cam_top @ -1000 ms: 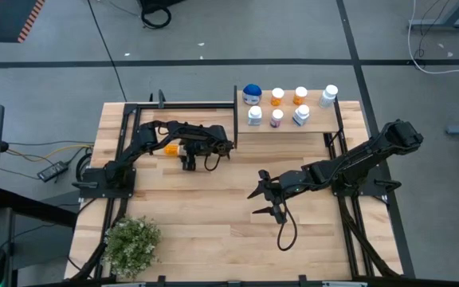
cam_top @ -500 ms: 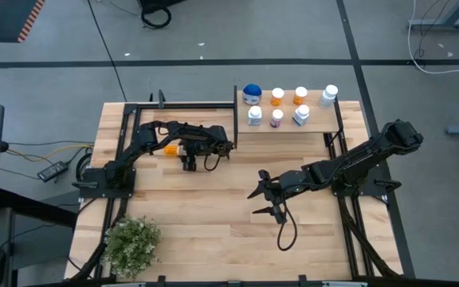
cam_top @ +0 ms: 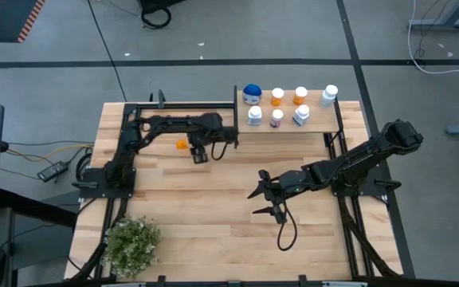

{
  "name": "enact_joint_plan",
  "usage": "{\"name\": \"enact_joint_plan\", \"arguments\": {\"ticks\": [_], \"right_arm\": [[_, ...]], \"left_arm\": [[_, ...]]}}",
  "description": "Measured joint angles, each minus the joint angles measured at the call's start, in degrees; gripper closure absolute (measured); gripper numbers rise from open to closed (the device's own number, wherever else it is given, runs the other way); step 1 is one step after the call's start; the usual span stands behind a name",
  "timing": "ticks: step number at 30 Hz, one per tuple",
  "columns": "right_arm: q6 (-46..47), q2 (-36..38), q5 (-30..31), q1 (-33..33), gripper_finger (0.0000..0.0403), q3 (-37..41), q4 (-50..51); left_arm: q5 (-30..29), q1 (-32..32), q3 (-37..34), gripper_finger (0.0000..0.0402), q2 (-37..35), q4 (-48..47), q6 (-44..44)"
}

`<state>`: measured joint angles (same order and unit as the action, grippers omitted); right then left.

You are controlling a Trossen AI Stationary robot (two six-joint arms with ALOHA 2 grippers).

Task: Pick and place medicine bottles onto shelf by color
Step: Put the orange pill bottle on the shelf

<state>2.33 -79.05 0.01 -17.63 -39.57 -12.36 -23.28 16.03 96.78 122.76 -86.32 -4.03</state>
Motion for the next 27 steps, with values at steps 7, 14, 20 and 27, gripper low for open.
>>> {"name": "enact_joint_plan", "arguments": {"ticks": [7, 14, 20, 27], "right_arm": [[0.0, 0.0, 0.0, 0.0, 0.0146, 0.0, 0.2], [0.0, 0.0, 0.0, 0.0, 0.0146, 0.0, 0.5], [0.0, 0.0, 0.0, 0.0, 0.0146, 0.0, 1.0], [-0.4, 0.0, 0.0, 0.0, 0.0146, 0.0, 4.9]], "left_arm": [[4.7, -0.5, 0.0, 0.0194, -8.4, 10.7, -5.5], [5.3, -4.1, -0.1, 0.0195, -10.9, 13.2, -10.7], [5.2, -8.2, -0.7, 0.0195, -11.1, 14.9, -15.2], [5.6, -12.9, -0.7, 0.0195, -11.1, 21.7, -16.8]]}}
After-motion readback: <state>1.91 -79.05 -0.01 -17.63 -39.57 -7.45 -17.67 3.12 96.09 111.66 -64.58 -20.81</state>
